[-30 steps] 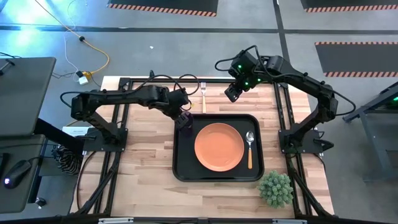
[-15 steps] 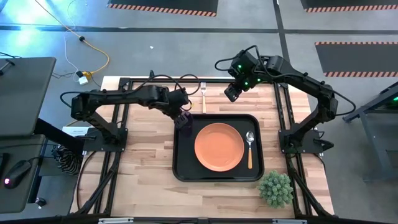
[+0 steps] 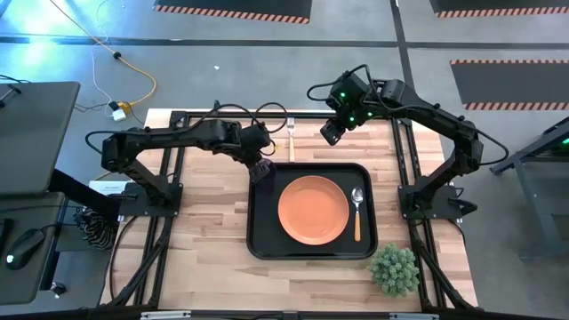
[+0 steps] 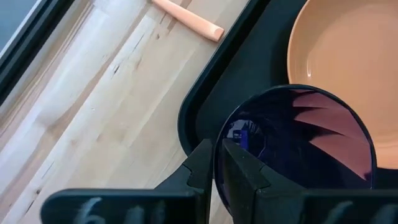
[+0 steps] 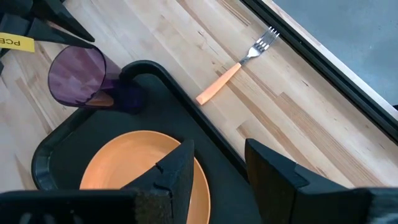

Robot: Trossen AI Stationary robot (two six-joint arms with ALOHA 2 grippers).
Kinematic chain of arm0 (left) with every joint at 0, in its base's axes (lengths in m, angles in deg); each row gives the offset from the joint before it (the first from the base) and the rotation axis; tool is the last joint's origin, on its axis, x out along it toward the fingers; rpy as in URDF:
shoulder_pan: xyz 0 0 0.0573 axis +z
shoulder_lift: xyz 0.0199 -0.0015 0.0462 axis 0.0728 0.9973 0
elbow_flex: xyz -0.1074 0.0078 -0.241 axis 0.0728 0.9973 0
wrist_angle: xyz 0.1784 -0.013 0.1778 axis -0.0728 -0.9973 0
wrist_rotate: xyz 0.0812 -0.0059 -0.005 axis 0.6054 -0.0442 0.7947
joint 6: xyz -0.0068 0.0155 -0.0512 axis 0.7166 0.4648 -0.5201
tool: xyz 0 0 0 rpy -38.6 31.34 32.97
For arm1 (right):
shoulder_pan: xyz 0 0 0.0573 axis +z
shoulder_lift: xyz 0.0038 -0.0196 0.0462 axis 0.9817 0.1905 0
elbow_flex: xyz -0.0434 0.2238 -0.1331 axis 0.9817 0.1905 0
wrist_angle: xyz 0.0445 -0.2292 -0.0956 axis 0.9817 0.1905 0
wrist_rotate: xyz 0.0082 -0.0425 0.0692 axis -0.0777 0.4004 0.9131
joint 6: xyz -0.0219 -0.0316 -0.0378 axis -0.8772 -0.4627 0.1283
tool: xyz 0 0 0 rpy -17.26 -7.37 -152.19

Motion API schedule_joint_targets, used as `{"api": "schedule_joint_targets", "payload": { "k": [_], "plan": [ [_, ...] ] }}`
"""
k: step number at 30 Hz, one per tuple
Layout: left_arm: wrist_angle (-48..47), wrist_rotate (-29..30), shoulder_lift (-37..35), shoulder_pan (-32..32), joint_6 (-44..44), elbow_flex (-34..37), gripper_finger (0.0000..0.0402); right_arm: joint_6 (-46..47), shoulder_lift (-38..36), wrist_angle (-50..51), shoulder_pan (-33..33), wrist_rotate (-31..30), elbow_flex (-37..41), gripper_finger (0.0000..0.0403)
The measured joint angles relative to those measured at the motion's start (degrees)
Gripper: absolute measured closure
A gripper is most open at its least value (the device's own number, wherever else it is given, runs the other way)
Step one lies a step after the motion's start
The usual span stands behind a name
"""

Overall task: Pick and place plate/cup/fork/spoon on tray
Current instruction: Adjust the purple cup, then adjust the orange plate

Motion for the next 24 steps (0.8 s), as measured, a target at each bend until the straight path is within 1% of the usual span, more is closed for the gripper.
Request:
{"api": "schedule_joint_targets", "payload": {
  "k": [7,14,17,21,24],
  "plan": [
    [-0.6,0.8,-0.3,0.0,0.0,-0.7,0.0378,0.0,0.0,0.0,0.0,0.0,0.0,0.0268],
    [-1.7,2.5,-0.3,0.0,1.6,-6.4,0.0378,0.4,0.0,0.2,0.0,0.0,0.0,0.0268],
    [-3.6,3.8,-0.3,0.0,2.9,-9.3,0.0378,2.0,0.0,2.3,0.4,0.0,0.0,0.0268],
    [-6.5,4.1,-0.4,0.1,4.3,-12.4,0.0378,3.6,0.0,5.7,2.7,-1.0,0.0,0.0268],
    [-8.4,4.1,-1.5,-0.1,4.5,-12.9,0.0378,5.5,0.0,7.1,5.5,-3.1,0.0,0.0268]
  ]
}}
